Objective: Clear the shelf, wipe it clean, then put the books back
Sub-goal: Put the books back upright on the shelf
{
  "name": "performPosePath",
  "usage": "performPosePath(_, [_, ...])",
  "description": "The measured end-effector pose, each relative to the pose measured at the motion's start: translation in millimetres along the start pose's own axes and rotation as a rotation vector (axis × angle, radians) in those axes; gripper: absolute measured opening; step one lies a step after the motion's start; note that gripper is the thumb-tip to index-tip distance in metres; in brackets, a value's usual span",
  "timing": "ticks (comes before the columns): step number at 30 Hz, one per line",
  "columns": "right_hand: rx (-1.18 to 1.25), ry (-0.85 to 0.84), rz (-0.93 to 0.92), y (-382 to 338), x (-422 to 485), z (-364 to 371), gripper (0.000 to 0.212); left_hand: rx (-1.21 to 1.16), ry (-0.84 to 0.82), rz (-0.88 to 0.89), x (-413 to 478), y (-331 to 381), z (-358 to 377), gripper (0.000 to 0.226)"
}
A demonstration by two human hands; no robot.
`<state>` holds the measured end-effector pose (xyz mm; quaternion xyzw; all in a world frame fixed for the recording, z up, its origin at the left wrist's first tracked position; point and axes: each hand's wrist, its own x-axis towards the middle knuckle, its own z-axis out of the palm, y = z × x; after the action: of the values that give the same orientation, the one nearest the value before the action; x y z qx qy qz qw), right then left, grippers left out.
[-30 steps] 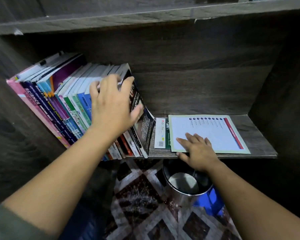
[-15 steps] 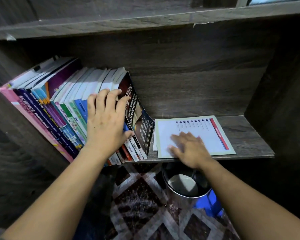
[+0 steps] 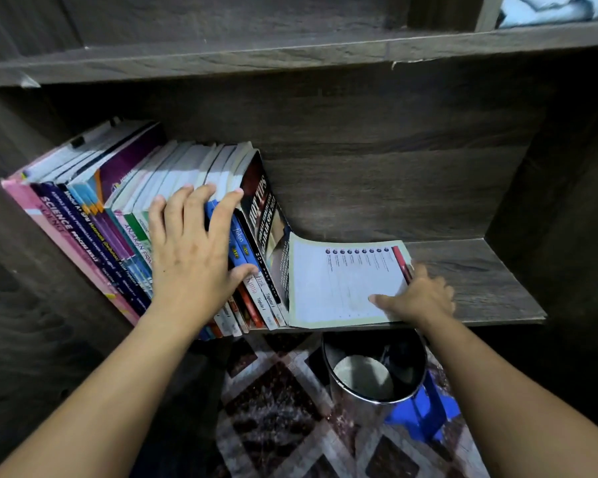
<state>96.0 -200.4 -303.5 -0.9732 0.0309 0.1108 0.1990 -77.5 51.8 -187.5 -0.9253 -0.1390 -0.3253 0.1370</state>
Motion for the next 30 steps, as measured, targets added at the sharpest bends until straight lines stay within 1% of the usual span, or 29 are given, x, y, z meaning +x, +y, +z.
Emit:
performPosePath(3, [0.120,-0.048,0.043,-4,3,-2,0.117,-0.008,-0.004,-0.008,0,1,1,0.110])
performPosePath(6, [0.191,-0.074,0.107,-5,7,-8,0.110,-0.020,-0.003,-0.018,0,1,1,0.110])
performPosePath(12, [0.385,-0.042,0.311,-4,6,-17,0.082,-0.017,-0.007,-0.023,0,2,1,0.105])
performPosePath(17, [0.520,-0.098,0.325,-3,-1,-25,0.051,-0.018,0.002,-0.032,0,4,0,0.102])
performPosePath(19, [0.588,-0.074,0.313,-4,-2,-33,0.042,-0.022,0.004,-0.036,0,4,-1,0.102])
performPosePath(21, [0.624,-0.004,0.282,-13,-4,-47,0.041,-0.026,0.002,-0.039,0,5,-1,0.102])
performPosePath(23, [0.647,0.060,0.209,-29,-7,-61,0.038,-0.028,0.003,-0.043,1,5,-1,0.102])
performPosePath(26, [0.691,0.060,0.095,-52,-18,-78,0.036,-0.030,0.007,-0.049,1,7,-2,0.102])
performPosePath(30, [0.611,0.132,-0.072,-76,-33,-88,0.028,-0.039,0.001,-0.045,0,6,-2,0.101])
